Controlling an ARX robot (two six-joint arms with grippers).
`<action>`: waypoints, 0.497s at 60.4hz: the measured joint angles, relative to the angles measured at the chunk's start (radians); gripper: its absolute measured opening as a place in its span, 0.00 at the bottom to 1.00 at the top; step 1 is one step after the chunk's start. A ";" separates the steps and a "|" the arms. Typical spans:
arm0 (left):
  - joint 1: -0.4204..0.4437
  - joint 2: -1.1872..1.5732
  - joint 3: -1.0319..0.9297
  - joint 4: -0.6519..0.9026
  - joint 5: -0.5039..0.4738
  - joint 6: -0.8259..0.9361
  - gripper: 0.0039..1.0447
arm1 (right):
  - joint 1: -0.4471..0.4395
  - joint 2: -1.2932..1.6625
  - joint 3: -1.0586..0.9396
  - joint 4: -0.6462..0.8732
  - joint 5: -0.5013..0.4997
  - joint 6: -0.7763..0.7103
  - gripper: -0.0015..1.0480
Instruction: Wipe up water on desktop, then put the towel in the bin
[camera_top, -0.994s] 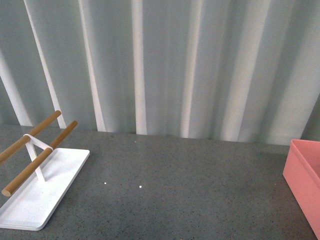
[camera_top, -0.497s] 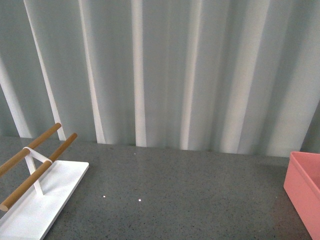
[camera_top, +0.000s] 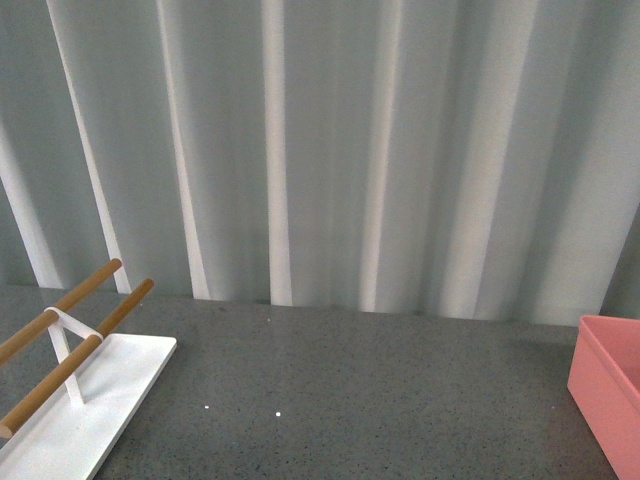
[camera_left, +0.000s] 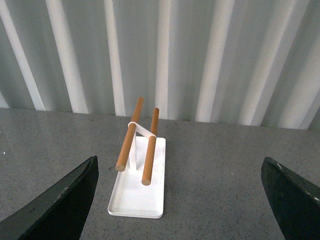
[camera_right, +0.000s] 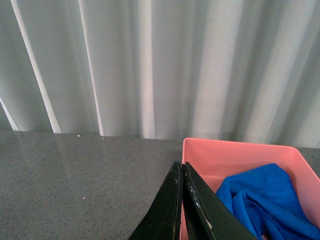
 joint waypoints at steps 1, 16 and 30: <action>0.000 0.000 0.000 0.000 0.000 0.000 0.94 | 0.000 -0.013 0.000 -0.012 0.000 0.000 0.03; 0.000 0.000 0.000 0.000 0.000 0.000 0.94 | 0.000 -0.162 -0.002 -0.152 0.000 0.002 0.03; 0.000 0.000 0.000 0.000 0.000 0.000 0.94 | 0.000 -0.266 -0.002 -0.254 0.002 0.002 0.03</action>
